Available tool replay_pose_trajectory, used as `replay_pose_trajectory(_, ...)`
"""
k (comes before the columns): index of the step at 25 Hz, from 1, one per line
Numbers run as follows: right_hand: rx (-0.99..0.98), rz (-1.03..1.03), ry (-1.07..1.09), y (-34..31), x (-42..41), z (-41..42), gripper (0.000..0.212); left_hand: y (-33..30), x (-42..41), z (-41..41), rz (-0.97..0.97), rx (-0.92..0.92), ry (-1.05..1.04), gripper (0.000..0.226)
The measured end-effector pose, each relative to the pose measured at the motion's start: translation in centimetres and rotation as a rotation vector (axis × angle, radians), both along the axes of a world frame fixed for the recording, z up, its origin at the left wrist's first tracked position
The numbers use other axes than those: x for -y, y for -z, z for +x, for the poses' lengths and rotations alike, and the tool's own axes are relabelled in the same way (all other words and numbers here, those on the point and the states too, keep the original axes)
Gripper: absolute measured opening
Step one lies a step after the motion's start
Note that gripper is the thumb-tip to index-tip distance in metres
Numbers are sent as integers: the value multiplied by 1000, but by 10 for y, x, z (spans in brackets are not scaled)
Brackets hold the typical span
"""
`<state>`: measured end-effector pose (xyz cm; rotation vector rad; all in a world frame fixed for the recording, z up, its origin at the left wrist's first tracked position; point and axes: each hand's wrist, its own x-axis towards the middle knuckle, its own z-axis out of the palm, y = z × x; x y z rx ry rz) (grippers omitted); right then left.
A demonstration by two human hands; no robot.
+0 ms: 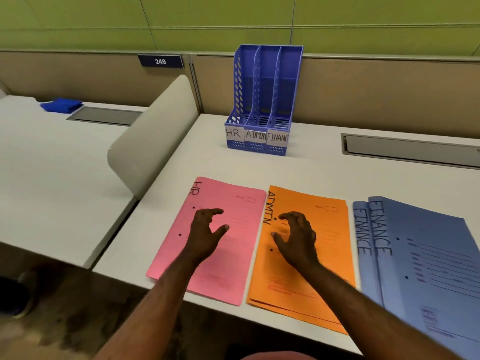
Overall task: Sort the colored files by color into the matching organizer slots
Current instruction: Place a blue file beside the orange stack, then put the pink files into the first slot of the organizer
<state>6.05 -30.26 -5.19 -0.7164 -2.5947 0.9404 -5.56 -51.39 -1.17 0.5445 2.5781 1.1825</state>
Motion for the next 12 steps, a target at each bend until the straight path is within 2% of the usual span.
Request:
replay_pose_trajectory(6, 166, -138, -134, 11, 74, -47, 84, 8, 62, -53, -79, 20, -52, 49)
replay_pose_trajectory(12, 381, -69, -205, 24, 100, -60, 108, 21, 83, -69, -140, 137, -45, 62)
